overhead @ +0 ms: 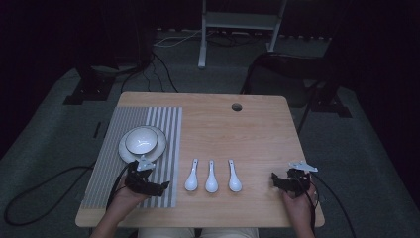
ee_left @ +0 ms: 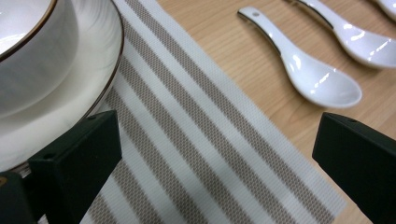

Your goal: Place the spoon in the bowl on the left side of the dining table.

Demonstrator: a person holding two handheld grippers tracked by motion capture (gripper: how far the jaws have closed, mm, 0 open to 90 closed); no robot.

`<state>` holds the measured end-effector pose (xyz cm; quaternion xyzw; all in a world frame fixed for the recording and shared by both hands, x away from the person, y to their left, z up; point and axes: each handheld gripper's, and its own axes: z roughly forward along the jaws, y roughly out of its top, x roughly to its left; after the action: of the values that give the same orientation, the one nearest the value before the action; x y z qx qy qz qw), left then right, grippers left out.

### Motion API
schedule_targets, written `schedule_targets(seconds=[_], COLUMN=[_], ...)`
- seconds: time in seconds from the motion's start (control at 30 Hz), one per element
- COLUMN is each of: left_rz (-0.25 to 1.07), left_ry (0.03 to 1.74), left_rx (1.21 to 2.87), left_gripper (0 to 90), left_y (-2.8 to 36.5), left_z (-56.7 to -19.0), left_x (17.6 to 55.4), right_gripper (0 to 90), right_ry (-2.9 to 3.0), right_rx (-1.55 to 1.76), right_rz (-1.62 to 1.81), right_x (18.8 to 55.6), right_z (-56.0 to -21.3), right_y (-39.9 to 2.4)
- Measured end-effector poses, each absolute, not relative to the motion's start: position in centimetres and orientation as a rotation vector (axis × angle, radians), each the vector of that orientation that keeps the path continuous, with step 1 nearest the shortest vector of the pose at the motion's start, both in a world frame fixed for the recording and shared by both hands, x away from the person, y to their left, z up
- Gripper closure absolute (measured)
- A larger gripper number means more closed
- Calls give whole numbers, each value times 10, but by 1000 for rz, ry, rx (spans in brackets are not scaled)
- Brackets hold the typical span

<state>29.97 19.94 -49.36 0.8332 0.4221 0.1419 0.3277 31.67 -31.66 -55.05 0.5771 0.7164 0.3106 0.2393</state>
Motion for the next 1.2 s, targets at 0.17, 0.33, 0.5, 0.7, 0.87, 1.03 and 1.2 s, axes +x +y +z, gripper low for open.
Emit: schedule_targets(seconds=[0.17,0.33,0.5,0.7,0.87,1.03,1.2], left_rz=[362,343,332,288,266,250,205], left_ry=[1091,1073,1053,1043,1036,1036,1048], left_rx=[2188,2193,2210,2209,2236,2244,2250], left_gripper=[37,37,37,38,38,38,38], left_y=[188,175,162,150,139,128,117], left_z=[-493,-492,-491,-493,-495,-496,-500], left_x=[308,315,322,330,338,346,356], right_gripper=[119,119,119,119,119,119,119], right_ry=[1961,1962,1962,1962,1963,1963,1963], right_rx=[1580,1578,1578,1578,1578,1578,1578], right_rz=[851,850,850,850,849,850,849], right_x=[317,317,317,317,317,317,317], right_z=[-550,-551,-551,-550,-550,-551,-551], right_y=[-317,-317,-317,-317,-317,-317,-317])
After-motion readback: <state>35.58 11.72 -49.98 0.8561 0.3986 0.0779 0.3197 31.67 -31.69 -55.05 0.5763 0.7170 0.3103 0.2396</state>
